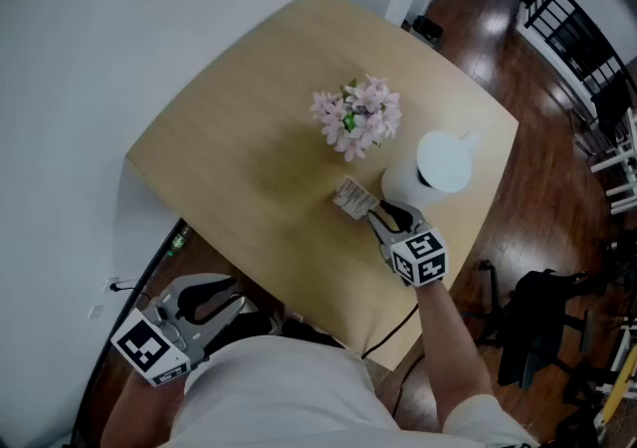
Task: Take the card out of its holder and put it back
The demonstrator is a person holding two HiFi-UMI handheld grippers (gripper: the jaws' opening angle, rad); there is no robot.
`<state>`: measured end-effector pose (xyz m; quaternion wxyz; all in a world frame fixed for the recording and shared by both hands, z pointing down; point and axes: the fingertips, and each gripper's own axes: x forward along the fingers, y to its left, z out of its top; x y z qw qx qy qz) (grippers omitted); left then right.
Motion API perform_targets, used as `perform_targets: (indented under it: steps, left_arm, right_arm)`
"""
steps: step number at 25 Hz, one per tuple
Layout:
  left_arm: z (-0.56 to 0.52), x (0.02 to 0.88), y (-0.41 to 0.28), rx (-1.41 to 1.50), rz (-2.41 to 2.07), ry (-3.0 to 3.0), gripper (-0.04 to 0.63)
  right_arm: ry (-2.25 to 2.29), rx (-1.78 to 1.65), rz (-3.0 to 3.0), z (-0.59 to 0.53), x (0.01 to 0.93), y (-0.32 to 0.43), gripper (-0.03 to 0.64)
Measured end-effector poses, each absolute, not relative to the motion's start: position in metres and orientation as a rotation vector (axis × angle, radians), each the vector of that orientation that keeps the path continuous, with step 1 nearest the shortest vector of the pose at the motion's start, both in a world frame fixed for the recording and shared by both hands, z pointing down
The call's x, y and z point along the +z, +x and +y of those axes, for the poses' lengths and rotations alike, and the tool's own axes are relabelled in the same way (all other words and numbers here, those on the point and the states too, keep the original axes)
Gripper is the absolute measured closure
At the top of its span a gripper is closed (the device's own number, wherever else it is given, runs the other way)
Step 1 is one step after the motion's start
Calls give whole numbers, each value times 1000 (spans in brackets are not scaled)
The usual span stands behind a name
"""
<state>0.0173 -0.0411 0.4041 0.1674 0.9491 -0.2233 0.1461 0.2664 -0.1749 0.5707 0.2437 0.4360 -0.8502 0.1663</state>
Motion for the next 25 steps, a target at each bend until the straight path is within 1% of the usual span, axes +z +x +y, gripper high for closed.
perform_targets:
  steps: [8,10,12,14,25]
  left_arm:
    - [-48,413,21,430,-677,2673,495]
    - [-48,416,21,433,-690,2662,497]
    - [-48,416,21,433,-699,2653,497]
    - [-48,416,20,433,-710,2640,496]
    - [-45,416,16,457,-724,2604,497]
  right_arm:
    - [1132,499,-2369,-198,584,262,485]
    - [1114,504,-2387,-200,585,260,510]
    - [1100,493,-2400,-202,585,257,558]
    - [1085,476,-2413,-202,583,255,581]
    - [1087,448,-2471,-203,570,251,595]
